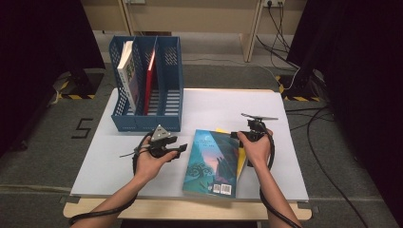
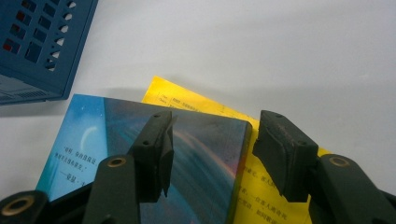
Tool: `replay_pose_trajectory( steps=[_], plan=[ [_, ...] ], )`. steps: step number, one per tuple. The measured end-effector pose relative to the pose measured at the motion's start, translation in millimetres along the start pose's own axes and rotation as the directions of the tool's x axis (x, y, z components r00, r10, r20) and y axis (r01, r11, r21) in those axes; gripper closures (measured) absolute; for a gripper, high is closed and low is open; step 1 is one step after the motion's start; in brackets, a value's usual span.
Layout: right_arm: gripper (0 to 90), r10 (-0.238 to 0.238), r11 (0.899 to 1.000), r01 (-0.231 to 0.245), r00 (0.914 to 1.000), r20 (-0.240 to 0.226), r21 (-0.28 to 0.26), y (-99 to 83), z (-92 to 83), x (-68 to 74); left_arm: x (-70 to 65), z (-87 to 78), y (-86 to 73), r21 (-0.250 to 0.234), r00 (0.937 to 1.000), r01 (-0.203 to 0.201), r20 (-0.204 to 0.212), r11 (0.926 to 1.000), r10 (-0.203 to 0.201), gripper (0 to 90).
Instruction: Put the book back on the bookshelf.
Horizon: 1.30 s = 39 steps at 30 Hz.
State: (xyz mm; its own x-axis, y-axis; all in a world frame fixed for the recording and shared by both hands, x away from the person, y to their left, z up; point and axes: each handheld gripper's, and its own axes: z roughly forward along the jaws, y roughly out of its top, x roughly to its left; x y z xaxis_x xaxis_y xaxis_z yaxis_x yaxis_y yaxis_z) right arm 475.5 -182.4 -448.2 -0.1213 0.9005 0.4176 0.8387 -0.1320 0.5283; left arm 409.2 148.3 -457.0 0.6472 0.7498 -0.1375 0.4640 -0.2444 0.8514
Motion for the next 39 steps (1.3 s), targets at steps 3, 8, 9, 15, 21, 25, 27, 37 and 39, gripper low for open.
replay_pose_trajectory(
  steps=[3,8,9,15,21,25,27,37,39],
  plan=[
    [46.5,0.005,1.000,-0.005,1.0000,-0.007,0.011,1.8,2.9,-0.8,-5.9,6.4,-0.6,0.020,0.9997,-0.002,0.026,0.9998,0.002,43.0],
    [46.2,-0.005,1.000,0.005,1.0000,-0.006,0.013,5.0,5.6,-1.4,-13.4,15.1,0.2,0.036,0.9990,-0.017,0.041,0.9992,0.016,43.4],
    [46.2,-0.006,1.000,0.006,1.0000,-0.008,0.017,5.7,5.9,-1.8,-14.3,16.8,-0.3,0.038,0.9989,-0.019,0.043,0.9991,0.017,43.5],
    [46.2,0.000,0.999,0.000,0.9999,-0.011,0.035,6.8,9.1,-3.5,-16.4,20.9,-3.9,0.053,0.9990,-0.016,0.044,0.9985,0.014,44.5],
    [45.7,-0.001,0.999,0.002,0.9998,-0.019,0.044,5.0,13.7,-3.0,-17.2,23.0,-5.0,0.066,0.9986,-0.029,0.046,0.9974,0.026,46.8],
    [45.1,-0.008,0.999,0.009,0.9997,-0.021,0.051,7.3,14.8,-3.2,-17.3,25.7,-5.5,0.080,0.9981,-0.043,0.047,0.9959,0.039,47.9],
    [44.7,-0.019,0.998,0.021,0.9995,-0.025,0.055,9.0,15.5,-3.9,-17.7,26.7,-5.9,0.083,0.9981,-0.043,0.047,0.9956,0.039,48.3],
    [44.9,-0.043,0.997,0.046,0.9976,-0.053,0.056,10.2,16.6,-7.6,-19.4,29.0,-7.7,0.096,0.9979,-0.046,0.050,0.9944,0.041,49.6],
    [45.6,-0.052,0.997,0.054,0.9976,-0.046,0.052,10.0,16.5,-7.0,-19.7,29.0,-7.8,0.097,0.9979,-0.048,0.048,0.9942,0.043,49.9]
  ],
)
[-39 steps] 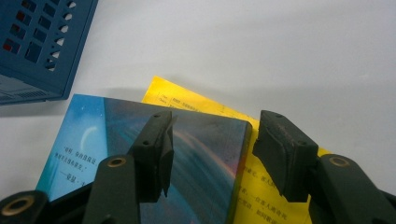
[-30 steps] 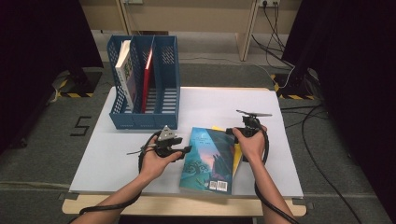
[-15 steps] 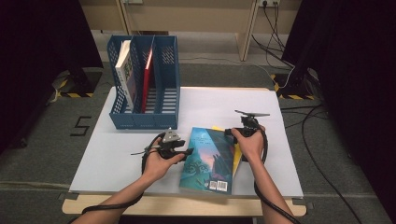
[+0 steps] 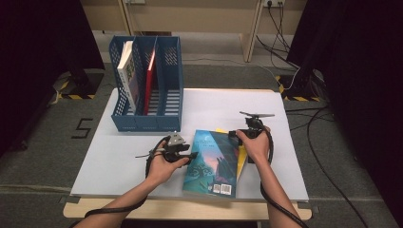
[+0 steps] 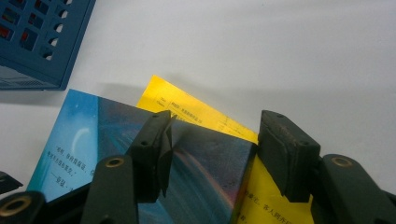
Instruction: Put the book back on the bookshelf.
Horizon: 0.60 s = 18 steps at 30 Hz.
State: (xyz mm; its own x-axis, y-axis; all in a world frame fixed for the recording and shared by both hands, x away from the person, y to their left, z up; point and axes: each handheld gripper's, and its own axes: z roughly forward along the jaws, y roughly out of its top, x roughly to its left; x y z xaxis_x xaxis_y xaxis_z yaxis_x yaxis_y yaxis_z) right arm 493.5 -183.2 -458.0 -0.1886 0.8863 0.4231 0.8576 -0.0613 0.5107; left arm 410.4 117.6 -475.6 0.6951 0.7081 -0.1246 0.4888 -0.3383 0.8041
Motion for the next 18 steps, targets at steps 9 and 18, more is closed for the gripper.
replay_pose_trajectory(
  steps=[9,18],
  plan=[
    [45.8,-0.019,1.000,0.019,0.9997,-0.013,-0.014,-0.2,1.8,-0.8,-0.2,0.7,-0.5,-0.001,0.9998,0.018,0.008,0.9998,-0.018,52.2],
    [47.5,0.004,1.000,-0.004,0.9999,-0.012,-0.029,-2.5,2.0,0.7,0.7,0.2,0.2,0.021,0.9998,0.013,0.014,0.9997,-0.013,54.5]
  ],
)
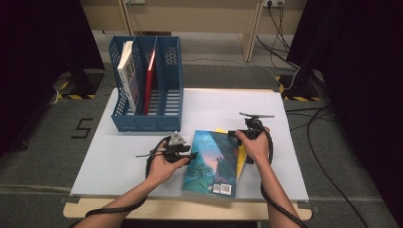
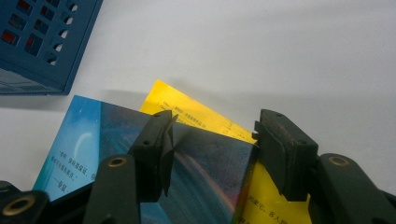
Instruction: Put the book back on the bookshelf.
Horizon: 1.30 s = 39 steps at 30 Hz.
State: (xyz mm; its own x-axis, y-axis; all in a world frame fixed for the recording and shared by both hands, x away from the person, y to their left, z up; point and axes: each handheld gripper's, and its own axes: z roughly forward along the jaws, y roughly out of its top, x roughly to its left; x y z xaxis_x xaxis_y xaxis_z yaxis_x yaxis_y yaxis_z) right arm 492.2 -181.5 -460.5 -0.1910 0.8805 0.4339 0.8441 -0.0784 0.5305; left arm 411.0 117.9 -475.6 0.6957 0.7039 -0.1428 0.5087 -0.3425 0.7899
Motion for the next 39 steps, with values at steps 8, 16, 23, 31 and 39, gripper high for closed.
replay_pose_trajectory(
  steps=[8,16,23,31,39],
  plan=[
    [53.6,0.021,1.000,-0.021,0.9997,-0.012,0.008,0.4,-0.9,-3.4,-0.1,0.3,-0.7,-0.002,0.9998,0.017,0.003,0.9999,-0.017,56.0],
    [60.3,0.024,1.000,-0.024,0.9997,0.008,0.020,3.5,-2.4,-1.8,-0.8,1.2,0.5,0.007,0.9999,-0.005,-0.016,1.0000,0.005,58.2],
    [64.0,0.024,0.999,-0.025,0.9993,0.027,0.024,4.1,-3.5,4.4,2.0,0.1,-3.2,-0.002,0.9996,0.023,-0.020,0.9997,-0.023,58.6],
    [67.9,0.027,1.000,-0.028,0.9992,0.028,0.008,6.7,-9.9,9.0,1.5,-2.1,-7.5,-0.021,0.9988,0.036,-0.031,0.9991,-0.036,58.8],
    [68.7,0.035,0.999,-0.036,0.9991,0.023,0.029,9.6,-9.1,8.5,14.4,-21.7,-4.2,-0.025,0.9975,0.034,-0.061,0.9991,-0.035,59.2]
  ],
)
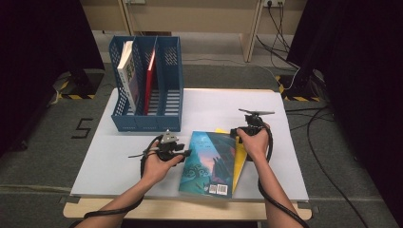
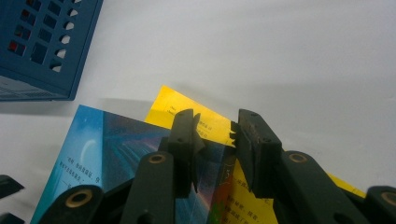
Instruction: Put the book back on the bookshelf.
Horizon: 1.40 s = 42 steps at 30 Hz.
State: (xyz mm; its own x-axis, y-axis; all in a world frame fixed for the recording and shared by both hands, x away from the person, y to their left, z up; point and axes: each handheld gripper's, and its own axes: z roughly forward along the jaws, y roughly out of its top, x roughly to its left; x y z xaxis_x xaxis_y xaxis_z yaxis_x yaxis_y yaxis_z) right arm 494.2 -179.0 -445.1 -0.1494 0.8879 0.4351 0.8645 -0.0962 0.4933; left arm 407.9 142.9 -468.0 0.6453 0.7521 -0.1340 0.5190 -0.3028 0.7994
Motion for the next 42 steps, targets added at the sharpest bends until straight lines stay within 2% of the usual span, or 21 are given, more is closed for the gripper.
replay_pose_trajectory(
  steps=[2,4,6,8,10,13,14,17,21,24,27,31,32,33,35,36,39,42],
  plan=[
    [68.9,0.003,1.000,-0.003,1.0000,-0.001,-0.003,0.1,-0.4,-0.2,4.4,-5.9,-2.1,0.023,0.9987,0.040,0.030,0.9989,-0.041,64.1],
    [69.0,0.004,1.000,-0.004,1.0000,-0.001,-0.002,0.3,-0.8,0.1,6.8,-10.7,-4.9,0.067,0.9995,0.029,0.014,0.9973,-0.030,69.6],
    [69.2,0.009,1.000,-0.009,1.0000,0.001,-0.005,0.3,-1.0,0.5,7.5,-12.1,-8.8,0.108,0.9984,0.043,0.031,0.9932,-0.047,72.9],
    [69.5,0.020,1.000,-0.020,0.9998,-0.001,-0.006,0.5,-1.4,0.9,4.8,-10.5,-12.1,0.142,0.9994,0.012,0.031,0.9898,-0.017,74.5],
    [69.7,0.026,1.000,-0.026,0.9997,-0.003,-0.007,0.9,-1.5,0.9,1.2,-5.8,-14.2,0.167,0.9986,0.004,0.051,0.9860,-0.013,74.8],
    [70.0,0.029,1.000,-0.029,0.9996,-0.002,-0.012,1.4,-2.5,1.7,-2.9,-0.5,-13.8,0.179,0.9980,-0.005,0.064,0.9838,-0.006,75.1],
    [70.1,0.028,1.000,-0.028,0.9996,-0.001,-0.012,1.6,-2.6,1.7,-3.8,0.7,-13.1,0.180,0.9984,-0.016,0.056,0.9836,0.006,75.6],
    [70.5,0.030,0.999,-0.030,0.9995,0.005,-0.022,3.7,-3.0,1.4,-3.8,3.8,-9.6,0.180,0.9984,-0.011,0.056,0.9836,0.001,75.9],
    [70.8,0.040,0.999,-0.039,0.9991,0.017,-0.031,8.3,-4.7,-1.3,-7.6,10.1,-3.3,0.186,0.9987,-0.039,0.040,0.9818,0.032,76.4],
    [70.8,0.050,0.998,-0.049,0.9984,0.026,-0.038,11.6,-7.6,-5.8,-9.6,16.2,1.8,0.183,0.9986,-0.046,0.033,0.9820,0.041,75.9],
    [70.7,0.068,0.997,-0.067,0.9972,0.031,-0.046,13.8,-9.3,-11.5,-12.4,20.9,7.6,0.191,0.9976,-0.069,0.024,0.9792,0.065,75.6],
    [70.2,0.070,0.997,-0.069,0.9970,0.033,-0.031,15.6,-7.8,-17.4,-15.6,24.2,13.4,0.195,0.9947,-0.102,0.008,0.9755,0.102,76.0],
    [84.4,0.048,0.998,-0.046,0.9970,0.060,-0.047,15.1,-6.8,-17.4,-16.0,24.3,14.3,0.187,0.9952,-0.098,0.016,0.9774,0.097,76.2],
    [80.7,0.029,0.998,-0.023,0.9942,0.103,-0.054,15.1,-7.5,-16.3,-16.5,24.8,14.9,0.191,0.9952,-0.097,0.026,0.9768,0.094,75.9],
    [68.7,0.038,0.999,-0.037,0.9977,0.056,-0.028,15.6,-5.6,-17.3,-17.9,25.9,15.4,0.193,0.9943,-0.106,0.022,0.9754,0.104,75.9],
    [65.2,0.034,0.999,-0.033,0.9978,0.057,-0.013,15.4,-4.3,-16.4,-17.9,26.1,15.5,0.194,0.9943,-0.106,0.021,0.9753,0.104,75.7],
    [54.6,0.007,1.000,-0.005,0.9971,0.076,-0.026,15.0,-3.5,-18.3,-17.0,26.0,14.9,0.190,0.9949,-0.101,0.025,0.9765,0.098,75.2],
    [49.4,0.021,1.000,-0.021,0.9981,0.057,-0.001,14.1,-1.5,-22.2,-17.5,26.1,15.3,0.193,0.9946,-0.104,0.021,0.9757,0.101,75.3]
  ],
)
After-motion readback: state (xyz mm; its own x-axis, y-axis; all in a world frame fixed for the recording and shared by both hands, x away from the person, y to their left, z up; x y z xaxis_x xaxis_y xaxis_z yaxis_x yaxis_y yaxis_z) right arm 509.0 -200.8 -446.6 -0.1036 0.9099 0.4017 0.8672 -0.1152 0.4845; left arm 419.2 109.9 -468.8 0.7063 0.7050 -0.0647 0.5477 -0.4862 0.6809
